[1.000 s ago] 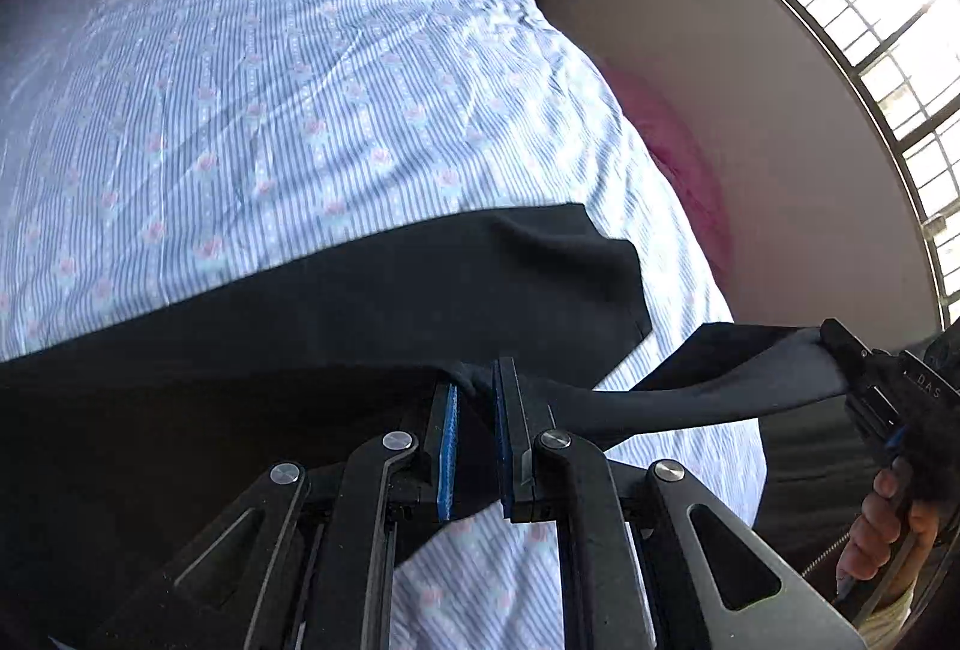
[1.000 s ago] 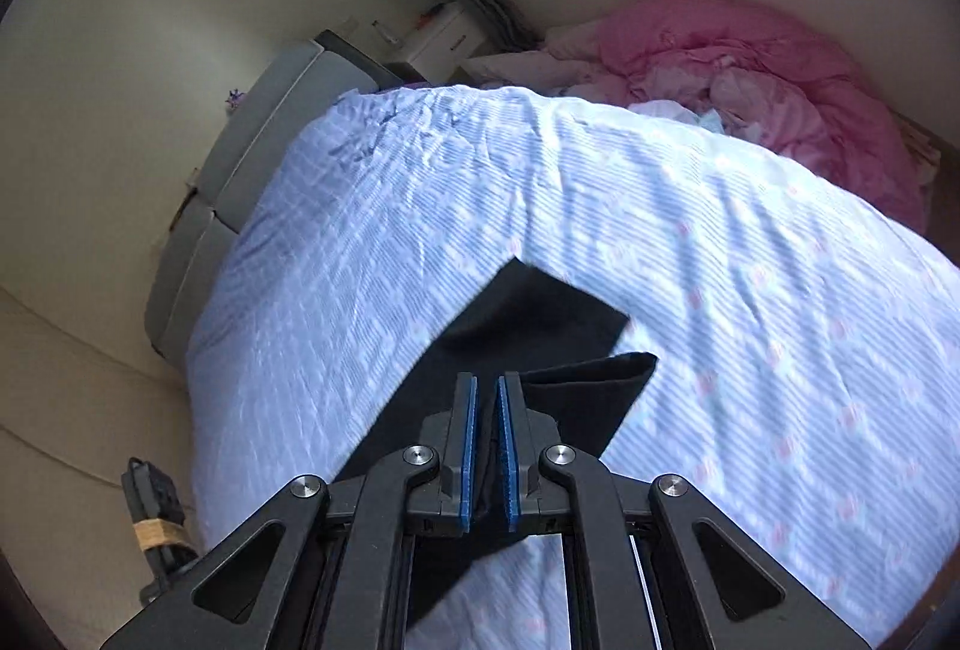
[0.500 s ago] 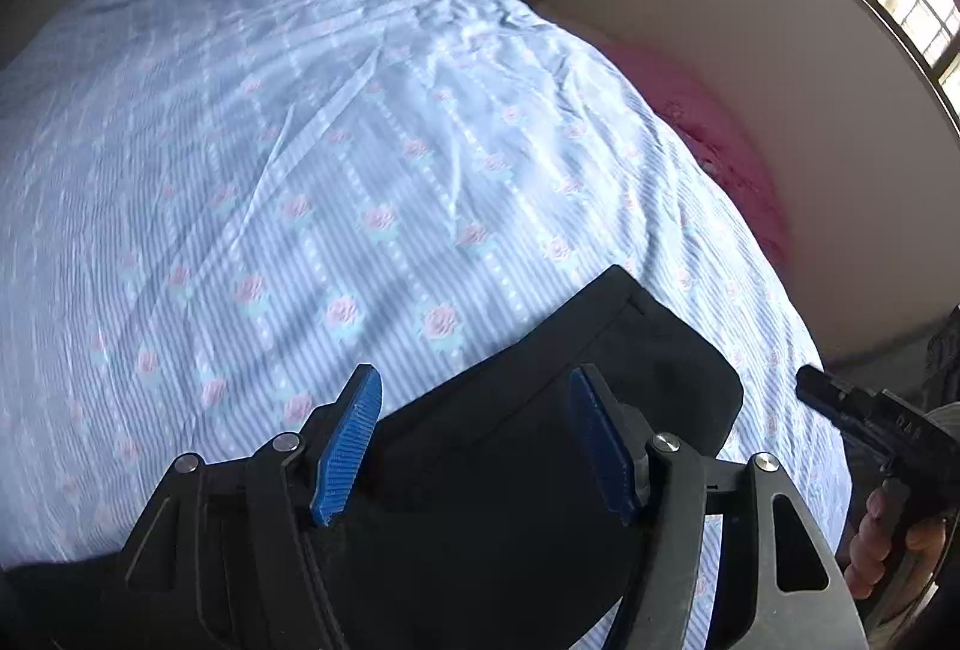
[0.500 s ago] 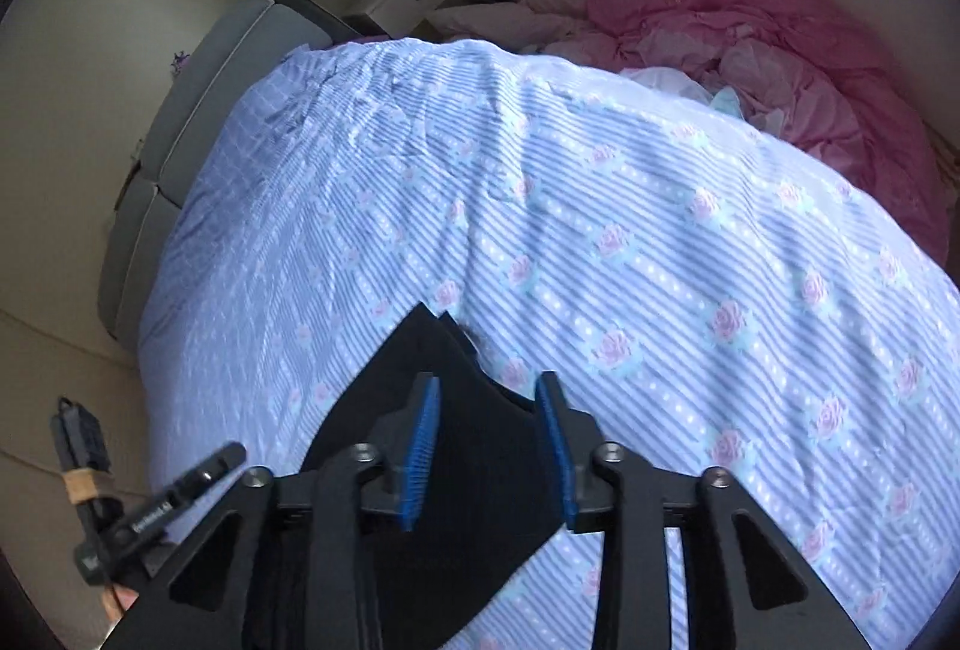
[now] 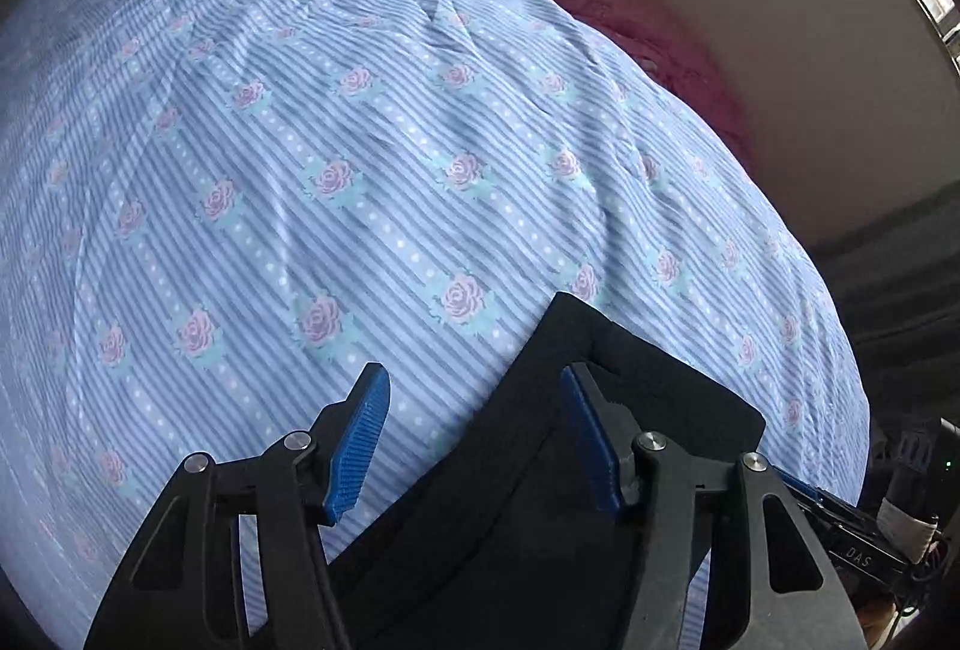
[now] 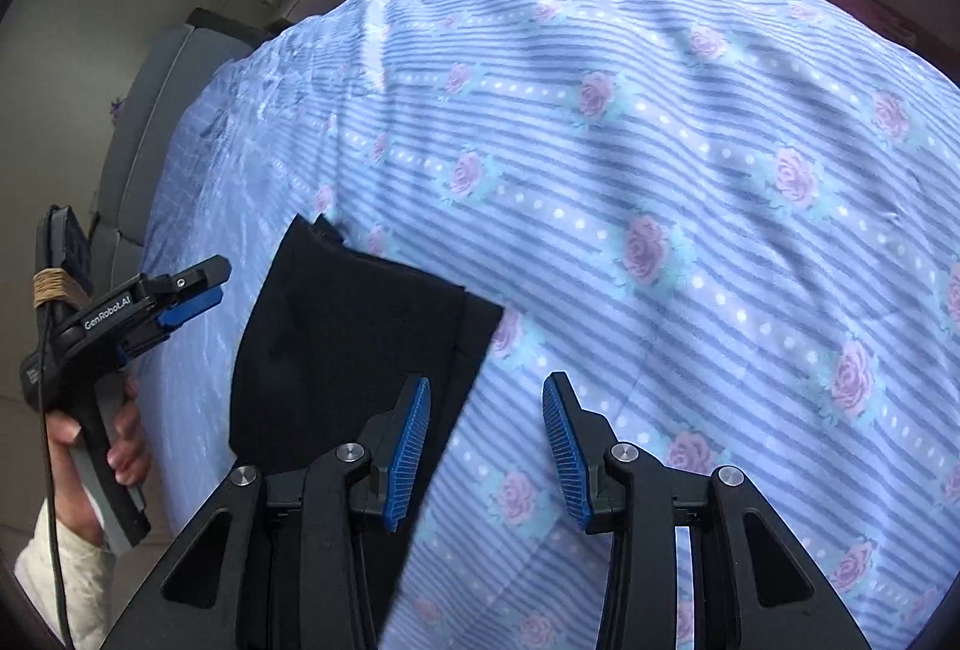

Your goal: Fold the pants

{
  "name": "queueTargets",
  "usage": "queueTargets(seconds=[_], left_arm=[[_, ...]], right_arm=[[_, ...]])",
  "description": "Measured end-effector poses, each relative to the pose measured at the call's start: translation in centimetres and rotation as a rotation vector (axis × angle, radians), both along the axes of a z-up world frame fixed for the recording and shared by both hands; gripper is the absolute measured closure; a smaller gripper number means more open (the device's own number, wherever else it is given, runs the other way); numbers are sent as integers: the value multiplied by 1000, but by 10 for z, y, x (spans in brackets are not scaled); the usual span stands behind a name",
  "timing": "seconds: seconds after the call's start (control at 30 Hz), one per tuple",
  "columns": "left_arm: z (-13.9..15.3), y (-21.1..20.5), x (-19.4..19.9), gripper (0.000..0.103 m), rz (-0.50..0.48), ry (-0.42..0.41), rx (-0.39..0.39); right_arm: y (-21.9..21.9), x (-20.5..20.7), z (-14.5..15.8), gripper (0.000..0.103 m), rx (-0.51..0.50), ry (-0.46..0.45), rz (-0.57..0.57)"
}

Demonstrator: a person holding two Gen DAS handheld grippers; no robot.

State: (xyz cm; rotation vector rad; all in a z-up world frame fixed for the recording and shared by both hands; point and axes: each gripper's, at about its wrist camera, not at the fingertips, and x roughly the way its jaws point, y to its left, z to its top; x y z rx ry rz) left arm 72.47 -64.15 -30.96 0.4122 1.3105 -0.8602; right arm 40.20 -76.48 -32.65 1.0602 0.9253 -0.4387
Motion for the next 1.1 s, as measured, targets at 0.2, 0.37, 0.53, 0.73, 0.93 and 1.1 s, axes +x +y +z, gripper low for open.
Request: queueTargets(seconds=[0.2,0.37,0.53,0.73,0.93,1.1], left_arm=[[-29,-14,1,39,9,87,44],[-33,-13,-8,98,15,127,6],[-6,-8,-27,98,-145,169,-91],[-27,-28,-8,72,-136,204,-21],[-45,-55,-11,52,-188,99,53],[-65,-55,-8,52,-129,270,7]], right_arm=[[-1,8,3,62,32,-64,0],[2,29,11,62,7,-73,33],[2,24,8,62,-9,-68,38],[1,19,-19,62,83,-62,-37],[1,24,-28,62,108,-89,-29],[-3,26,-37,62,137,-140,-26]])
